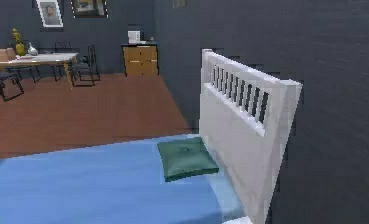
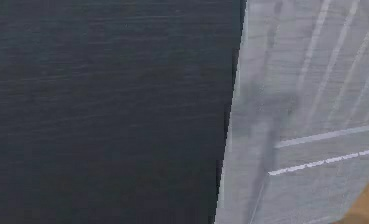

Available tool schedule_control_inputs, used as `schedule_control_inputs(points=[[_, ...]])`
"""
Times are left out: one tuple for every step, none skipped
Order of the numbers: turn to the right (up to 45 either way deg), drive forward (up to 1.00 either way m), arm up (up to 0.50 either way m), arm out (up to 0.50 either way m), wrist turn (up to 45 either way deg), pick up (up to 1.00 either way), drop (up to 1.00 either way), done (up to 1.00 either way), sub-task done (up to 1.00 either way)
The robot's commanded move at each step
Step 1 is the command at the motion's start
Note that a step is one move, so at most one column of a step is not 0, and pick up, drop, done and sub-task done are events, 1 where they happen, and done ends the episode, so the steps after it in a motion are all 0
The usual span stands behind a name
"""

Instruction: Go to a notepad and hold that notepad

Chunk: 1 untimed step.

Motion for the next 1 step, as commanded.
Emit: schedule_control_inputs(points=[[-45.0, 0.00, 0.00, 0.00, 0.0, 0.00, 0.00, 0.00, 0.00]])
